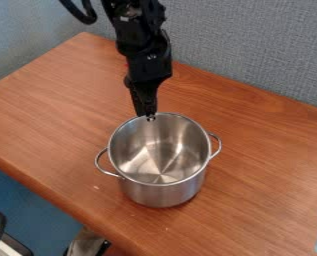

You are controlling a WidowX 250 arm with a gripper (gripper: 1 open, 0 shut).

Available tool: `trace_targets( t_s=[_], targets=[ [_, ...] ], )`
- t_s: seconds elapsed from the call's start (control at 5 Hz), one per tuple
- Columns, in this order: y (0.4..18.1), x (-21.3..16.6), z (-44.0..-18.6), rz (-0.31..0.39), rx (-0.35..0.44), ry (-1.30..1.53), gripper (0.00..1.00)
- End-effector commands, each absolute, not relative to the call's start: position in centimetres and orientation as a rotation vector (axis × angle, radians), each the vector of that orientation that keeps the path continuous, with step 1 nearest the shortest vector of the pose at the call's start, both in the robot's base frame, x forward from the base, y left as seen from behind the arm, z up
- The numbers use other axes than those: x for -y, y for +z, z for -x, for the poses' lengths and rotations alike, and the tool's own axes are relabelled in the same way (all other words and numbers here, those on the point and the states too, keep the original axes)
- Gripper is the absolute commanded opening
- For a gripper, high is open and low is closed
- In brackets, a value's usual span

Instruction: Move the red object from the metal pot to the table

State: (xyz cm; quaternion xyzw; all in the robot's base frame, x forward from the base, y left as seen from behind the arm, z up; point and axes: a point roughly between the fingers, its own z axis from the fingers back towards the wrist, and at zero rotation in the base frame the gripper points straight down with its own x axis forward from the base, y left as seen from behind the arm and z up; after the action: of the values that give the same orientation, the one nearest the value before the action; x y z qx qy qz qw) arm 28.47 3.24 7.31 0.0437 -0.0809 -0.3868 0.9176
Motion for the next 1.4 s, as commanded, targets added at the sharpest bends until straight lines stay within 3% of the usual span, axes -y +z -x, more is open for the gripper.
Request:
trace_targets(
  t_s=[0.0, 0.2, 0.6, 0.8, 1.2],
  targets=[
    [7.6, -1.0, -28.3, -0.128, 0.215, -0.873, 0.00],
    [6.1, 1.5, -28.2, -0.125, 0.213, -0.933, 0.00],
    [7.0, 2.7, -28.8, -0.112, 0.236, -0.998, 0.00],
    [7.6, 3.1, -28.7, -0.080, 0.225, -1.057, 1.00],
    [8.0, 3.8, -27.1, -0.120, 0.215, -1.156, 1.00]
  ],
)
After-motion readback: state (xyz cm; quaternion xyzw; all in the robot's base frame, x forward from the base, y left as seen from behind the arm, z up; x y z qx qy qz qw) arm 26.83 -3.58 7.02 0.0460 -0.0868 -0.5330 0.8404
